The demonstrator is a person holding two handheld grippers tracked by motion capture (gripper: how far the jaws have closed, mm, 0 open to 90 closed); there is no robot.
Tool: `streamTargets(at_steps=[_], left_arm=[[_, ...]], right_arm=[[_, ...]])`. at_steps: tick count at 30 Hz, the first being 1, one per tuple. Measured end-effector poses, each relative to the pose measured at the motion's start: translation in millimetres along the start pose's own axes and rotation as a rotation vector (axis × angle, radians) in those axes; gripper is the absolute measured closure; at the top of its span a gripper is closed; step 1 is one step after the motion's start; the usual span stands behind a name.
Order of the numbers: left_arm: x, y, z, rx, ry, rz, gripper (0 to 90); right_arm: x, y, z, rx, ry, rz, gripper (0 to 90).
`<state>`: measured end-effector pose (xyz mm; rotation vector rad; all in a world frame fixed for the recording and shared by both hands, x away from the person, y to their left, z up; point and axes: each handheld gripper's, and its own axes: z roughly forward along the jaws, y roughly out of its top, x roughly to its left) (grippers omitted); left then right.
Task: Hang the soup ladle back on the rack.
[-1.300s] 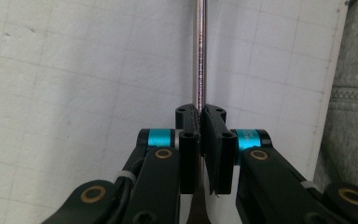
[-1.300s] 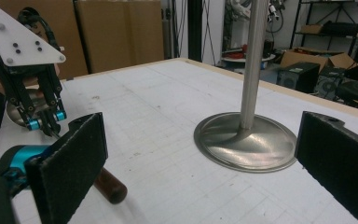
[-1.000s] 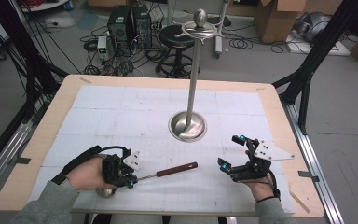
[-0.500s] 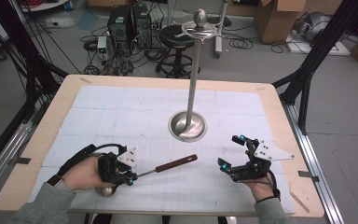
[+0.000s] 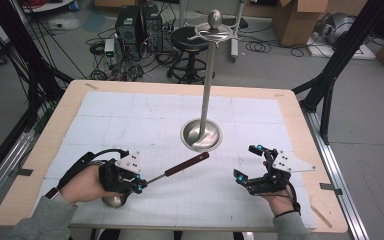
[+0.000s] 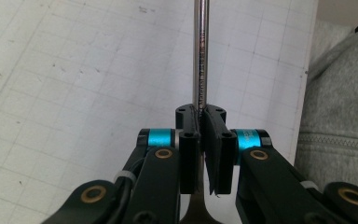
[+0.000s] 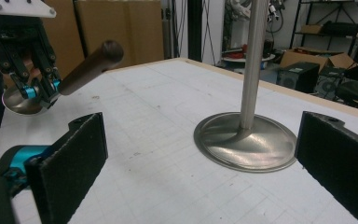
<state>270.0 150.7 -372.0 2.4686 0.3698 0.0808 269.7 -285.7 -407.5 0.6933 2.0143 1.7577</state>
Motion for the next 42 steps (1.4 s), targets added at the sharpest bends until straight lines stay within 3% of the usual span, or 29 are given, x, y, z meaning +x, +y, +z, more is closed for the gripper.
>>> streamTargets(at_steps=[7, 12, 18, 33, 42], left_arm=[[4.3, -0.6, -8.4, -0.076, 0.03, -0.035, 84.3], [7.8, -3.5, -12.9, -0.159, 0.026, -0.083, 84.3], [11.1, -6.2, -17.9, -0.233, 0.061, -0.111, 84.3], [13.7, -11.6, -20.6, -0.416, 0.197, -0.168, 84.3], [15.1, -13.0, -19.4, -0.485, 0.268, -0.203, 84.4]], right_arm=[[0.3, 0.5, 0.3, -0.001, 0.001, -0.006, 1.4], [0.5, 0.6, 0.2, -0.004, 0.0, -0.005, 1.4], [0.4, 0.7, 0.2, -0.004, 0.001, -0.007, 1.3], [0.8, 1.1, 0.2, -0.008, 0.002, -0.011, 1.4], [1.2, 1.5, 0.3, -0.007, 0.002, -0.011, 1.4]])
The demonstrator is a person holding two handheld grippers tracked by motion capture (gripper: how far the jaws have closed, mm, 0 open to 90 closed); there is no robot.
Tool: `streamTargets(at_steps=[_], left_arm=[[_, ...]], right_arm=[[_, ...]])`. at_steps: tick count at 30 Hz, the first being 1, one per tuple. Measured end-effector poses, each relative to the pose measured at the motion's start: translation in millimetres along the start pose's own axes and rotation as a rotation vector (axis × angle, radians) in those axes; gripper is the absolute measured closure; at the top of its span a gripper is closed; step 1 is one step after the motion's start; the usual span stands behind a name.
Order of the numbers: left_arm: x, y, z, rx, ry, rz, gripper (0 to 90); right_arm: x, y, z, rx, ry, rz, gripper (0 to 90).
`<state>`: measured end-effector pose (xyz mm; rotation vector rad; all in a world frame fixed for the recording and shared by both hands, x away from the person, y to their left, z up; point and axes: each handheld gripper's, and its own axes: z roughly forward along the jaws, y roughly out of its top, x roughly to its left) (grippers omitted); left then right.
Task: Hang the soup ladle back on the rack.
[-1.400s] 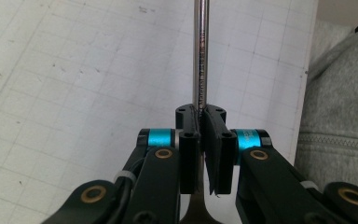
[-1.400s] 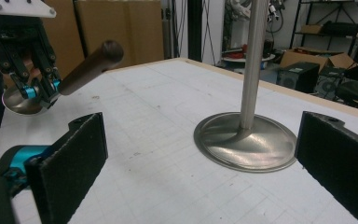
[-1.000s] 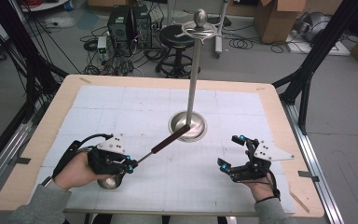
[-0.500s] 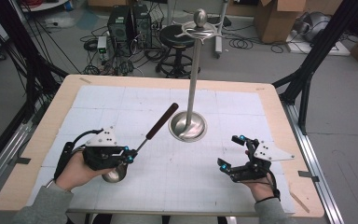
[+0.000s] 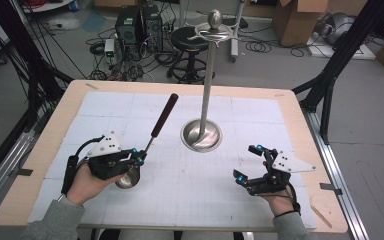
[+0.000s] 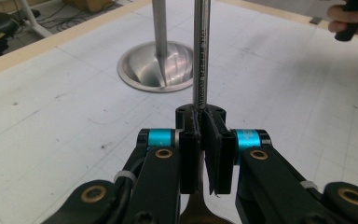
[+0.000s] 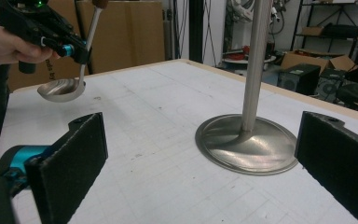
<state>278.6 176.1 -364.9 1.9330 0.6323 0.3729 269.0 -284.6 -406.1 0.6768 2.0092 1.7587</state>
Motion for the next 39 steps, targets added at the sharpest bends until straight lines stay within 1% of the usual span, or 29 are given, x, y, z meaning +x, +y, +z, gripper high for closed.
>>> streamTargets(at_steps=[1, 3, 4, 6, 10, 11, 14, 18, 20, 22, 24, 25, 27, 29, 33, 36, 37, 39], left_arm=[[-0.3, 0.2, 0.1, -0.012, 0.01, -0.006, 84.4], [0.4, 0.9, -0.4, -0.029, 0.009, -0.016, 84.3], [0.3, 1.2, -0.7, -0.036, 0.014, -0.017, 84.4], [0.6, 1.9, -0.7, -0.045, 0.015, -0.015, 84.3], [1.3, 2.3, 0.3, -0.057, 0.026, -0.026, 84.4], [1.7, 2.5, 1.1, -0.067, 0.025, -0.037, 84.4], [3.0, 3.7, 3.1, -0.093, 0.049, -0.049, 84.3], [4.7, 6.2, 6.6, -0.116, 0.062, -0.07, 84.4], [5.3, 7.4, 8.3, -0.123, 0.056, -0.072, 84.3], [6.2, 8.8, 9.8, -0.13, 0.05, -0.087, 84.4], [8.0, 11.1, 10.8, -0.142, 0.052, -0.088, 84.4], [9.1, 12.5, 10.7, -0.142, 0.057, -0.084, 84.4], [9.9, 15.2, 11.1, -0.146, 0.058, -0.087, 84.4], [10.3, 17.6, 11.3, -0.147, 0.06, -0.08, 84.4], [8.9, 23.5, 12.5, -0.155, 0.063, -0.069, 84.4], [7.9, 29.8, 13.3, -0.172, 0.072, -0.06, 84.4], [8.3, 31.5, 13.8, -0.174, 0.063, -0.064, 84.4], [8.2, 34.1, 15.1, -0.172, 0.064, -0.067, 84.4]], right_arm=[[0.2, 0.0, 0.0, 0.001, 0.001, 0.001, 1.4], [0.3, 0.1, 0.0, -0.001, -0.001, 0.001, 1.4], [0.2, 0.1, -0.1, 0.0, 0.0, -0.001, 1.4], [0.2, 0.1, 0.0, 0.0, 0.0, -0.001, 1.4], [0.2, 0.1, 0.0, 0.0, -0.001, -0.001, 1.3], [0.3, 0.1, -0.1, -0.001, 0.001, 0.0, 1.3], [-0.1, 0.2, 0.0, -0.003, 0.0, -0.004, 1.4], [0.1, 0.3, -0.3, -0.003, -0.001, -0.001, 1.4], [-0.1, 0.2, -0.3, -0.003, 0.002, -0.001, 1.3], [-0.1, -0.2, 0.1, -0.003, 0.006, 0.002, 1.4], [0.6, -0.8, 0.7, 0.006, 0.009, 0.01, 1.3], [0.3, -0.6, 0.9, 0.001, 0.009, 0.001, 1.4], [0.7, 0.1, 0.3, -0.001, 0.008, 0.0, 1.4], [0.6, 0.4, -0.2, -0.007, 0.004, 0.001, 1.4], [0.8, 0.0, -0.1, 0.001, 0.007, 0.005, 1.4], [0.9, 0.0, 0.3, -0.001, 0.007, 0.002, 1.3], [1.0, 0.1, 0.2, -0.003, 0.007, 0.003, 1.4], [1.2, 0.1, -0.2, -0.001, 0.005, 0.005, 1.4]])
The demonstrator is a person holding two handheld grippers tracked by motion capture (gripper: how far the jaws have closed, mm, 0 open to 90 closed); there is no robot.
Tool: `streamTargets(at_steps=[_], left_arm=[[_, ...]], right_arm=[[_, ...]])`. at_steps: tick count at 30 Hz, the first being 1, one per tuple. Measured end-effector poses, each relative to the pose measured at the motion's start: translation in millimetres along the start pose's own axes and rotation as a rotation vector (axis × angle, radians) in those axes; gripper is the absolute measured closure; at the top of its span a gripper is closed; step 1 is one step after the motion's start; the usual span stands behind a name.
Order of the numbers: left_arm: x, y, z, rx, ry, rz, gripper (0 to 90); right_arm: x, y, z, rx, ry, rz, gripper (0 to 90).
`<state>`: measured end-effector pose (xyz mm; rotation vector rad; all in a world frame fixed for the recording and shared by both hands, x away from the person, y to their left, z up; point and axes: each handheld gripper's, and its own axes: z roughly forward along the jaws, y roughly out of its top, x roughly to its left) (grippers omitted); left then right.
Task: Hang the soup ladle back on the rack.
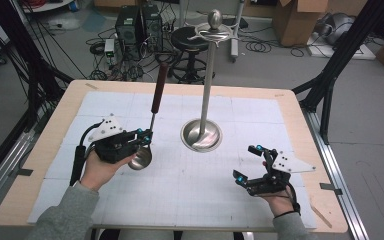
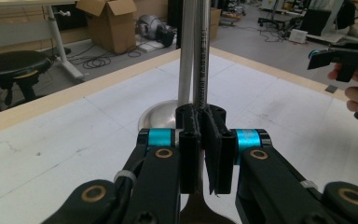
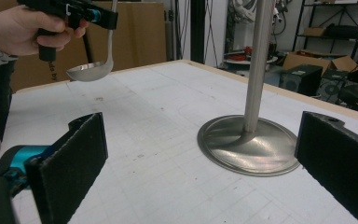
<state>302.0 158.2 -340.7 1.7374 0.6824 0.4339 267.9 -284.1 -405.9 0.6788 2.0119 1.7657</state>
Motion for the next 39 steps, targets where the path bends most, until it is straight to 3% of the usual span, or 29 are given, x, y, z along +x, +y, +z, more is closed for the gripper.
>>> streamTargets(at_steps=[17, 39], left_arm=[[-0.7, 14.6, 12.9, -0.002, -0.011, 0.006, 84.3], [-1.3, 45.3, 19.8, -0.012, -0.011, 0.044, 84.3]], right_arm=[[0.0, 0.7, 0.0, -0.007, 0.004, -0.01, 1.4], [1.5, 1.2, -1.3, -0.014, 0.007, -0.009, 1.4]])
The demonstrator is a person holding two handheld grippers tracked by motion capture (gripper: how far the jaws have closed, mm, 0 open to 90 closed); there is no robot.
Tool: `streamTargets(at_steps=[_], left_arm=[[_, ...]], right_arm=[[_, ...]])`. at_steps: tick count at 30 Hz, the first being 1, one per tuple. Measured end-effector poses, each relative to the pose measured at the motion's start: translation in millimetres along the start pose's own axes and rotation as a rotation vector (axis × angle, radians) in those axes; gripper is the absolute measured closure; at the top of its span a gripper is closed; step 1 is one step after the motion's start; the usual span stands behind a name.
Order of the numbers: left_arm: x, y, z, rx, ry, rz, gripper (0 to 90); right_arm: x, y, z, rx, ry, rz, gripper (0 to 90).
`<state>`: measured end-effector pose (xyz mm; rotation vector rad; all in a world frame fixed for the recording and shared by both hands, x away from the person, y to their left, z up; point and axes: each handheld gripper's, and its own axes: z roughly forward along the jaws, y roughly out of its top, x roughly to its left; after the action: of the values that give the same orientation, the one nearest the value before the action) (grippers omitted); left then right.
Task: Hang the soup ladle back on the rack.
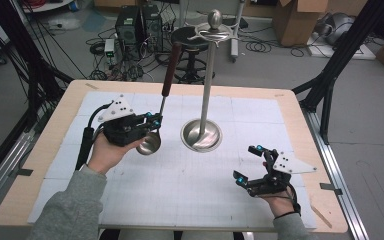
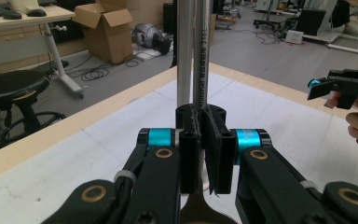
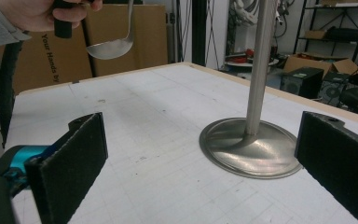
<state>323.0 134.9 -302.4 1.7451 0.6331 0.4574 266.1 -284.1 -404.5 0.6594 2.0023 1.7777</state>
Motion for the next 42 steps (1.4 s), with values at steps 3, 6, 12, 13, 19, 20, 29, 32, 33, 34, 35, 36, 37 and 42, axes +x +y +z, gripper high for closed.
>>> streamTargets(at_steps=[3, 6, 12, 13, 19, 20, 29, 32, 33, 34, 35, 36, 37, 42], left_arm=[[1.1, 0.0, 2.9, -0.009, 0.001, -0.009, 84.4], [2.4, 0.8, 5.2, -0.007, 0.008, -0.005, 84.4], [5.6, 8.6, 5.3, -0.009, 0.019, -0.002, 84.4], [5.7, 10.0, 4.8, -0.017, 0.017, -0.003, 84.3], [6.3, 15.6, 4.9, -0.009, 0.021, 0.007, 84.3], [6.8, 16.3, 5.7, -0.011, 0.021, 0.008, 84.4], [8.1, 23.0, 9.5, 0.001, 0.02, 0.028, 84.4], [8.1, 26.0, 10.9, 0.004, 0.02, 0.032, 84.4], [8.0, 26.7, 11.6, 0.003, 0.02, 0.032, 84.4], [8.2, 27.5, 12.4, 0.006, 0.02, 0.033, 84.4], [8.1, 28.0, 13.5, 0.007, 0.018, 0.033, 84.4], [8.0, 28.2, 14.8, 0.005, 0.02, 0.031, 84.4], [8.4, 28.6, 15.6, 0.012, 0.016, 0.035, 84.3], [8.8, 29.9, 20.3, 0.018, 0.018, 0.034, 84.4]], right_arm=[[-0.1, 0.1, -0.1, -0.002, 0.0, 0.0, 1.4], [-0.1, 0.2, -0.1, -0.002, 0.0, -0.003, 1.4], [-0.1, 0.0, 0.0, 0.001, 0.001, -0.002, 1.4], [-0.1, 0.0, -0.1, 0.001, 0.001, -0.002, 1.3], [-0.3, -0.1, -0.6, 0.0, 0.003, -0.002, 1.4], [-0.3, -0.1, -0.8, 0.0, 0.002, -0.002, 1.4], [1.6, 0.9, -0.6, 0.01, 0.005, -0.012, 1.4], [1.8, 1.1, -0.8, 0.008, 0.004, -0.013, 1.4], [1.9, 1.2, -1.0, 0.007, 0.003, -0.012, 1.4], [1.7, 1.3, -1.2, 0.005, 0.002, -0.015, 1.4], [1.9, 1.3, -1.5, 0.004, 0.002, -0.01, 1.4], [2.1, 1.4, -1.7, 0.004, 0.002, -0.007, 1.4], [1.7, 1.4, -1.8, 0.002, 0.0, -0.013, 1.4], [1.7, 1.3, -2.1, 0.0, 0.002, -0.013, 1.4]])
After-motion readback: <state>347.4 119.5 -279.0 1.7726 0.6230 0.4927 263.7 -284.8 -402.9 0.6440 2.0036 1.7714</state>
